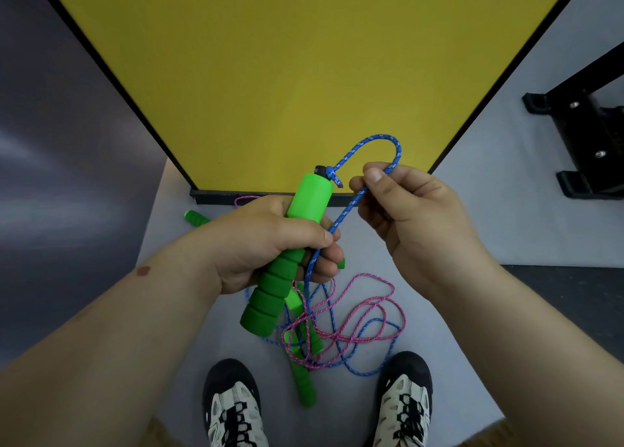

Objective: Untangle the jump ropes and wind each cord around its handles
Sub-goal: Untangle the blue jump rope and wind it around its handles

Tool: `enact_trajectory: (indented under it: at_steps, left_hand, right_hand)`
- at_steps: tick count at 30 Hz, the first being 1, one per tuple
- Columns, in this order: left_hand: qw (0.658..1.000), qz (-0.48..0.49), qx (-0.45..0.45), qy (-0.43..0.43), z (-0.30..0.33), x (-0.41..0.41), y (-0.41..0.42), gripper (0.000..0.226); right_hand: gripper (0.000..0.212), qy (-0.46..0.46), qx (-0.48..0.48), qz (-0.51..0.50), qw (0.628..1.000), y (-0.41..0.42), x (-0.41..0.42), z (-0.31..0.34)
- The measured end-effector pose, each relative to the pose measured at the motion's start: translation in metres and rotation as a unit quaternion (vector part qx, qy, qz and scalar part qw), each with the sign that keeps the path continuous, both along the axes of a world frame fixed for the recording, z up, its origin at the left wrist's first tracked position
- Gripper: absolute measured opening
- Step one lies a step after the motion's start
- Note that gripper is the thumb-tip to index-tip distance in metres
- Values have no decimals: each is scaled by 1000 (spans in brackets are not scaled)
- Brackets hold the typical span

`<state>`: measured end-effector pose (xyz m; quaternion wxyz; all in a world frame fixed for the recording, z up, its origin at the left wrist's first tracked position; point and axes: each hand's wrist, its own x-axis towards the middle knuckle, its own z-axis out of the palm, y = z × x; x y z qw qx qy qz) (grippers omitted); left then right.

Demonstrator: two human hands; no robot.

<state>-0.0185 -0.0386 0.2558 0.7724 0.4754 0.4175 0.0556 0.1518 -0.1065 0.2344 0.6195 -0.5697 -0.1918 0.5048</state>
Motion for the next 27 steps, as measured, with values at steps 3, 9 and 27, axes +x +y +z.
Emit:
enact_trajectory:
  at_steps: [3,9,27]
  left_hand:
    - [1000,11,-4,-3,-1,0,1,6]
    - [1000,14,0,-2,1,0,1,8]
    - [1000,0,-10,-3,1,-1,0,8]
  right_hand:
    - [9,27,-11,65,997,-2,-6,0]
    - [11,5,2,95,996,-4,-9,-2]
    - [8,2,-6,107,994,-4,-8,-1]
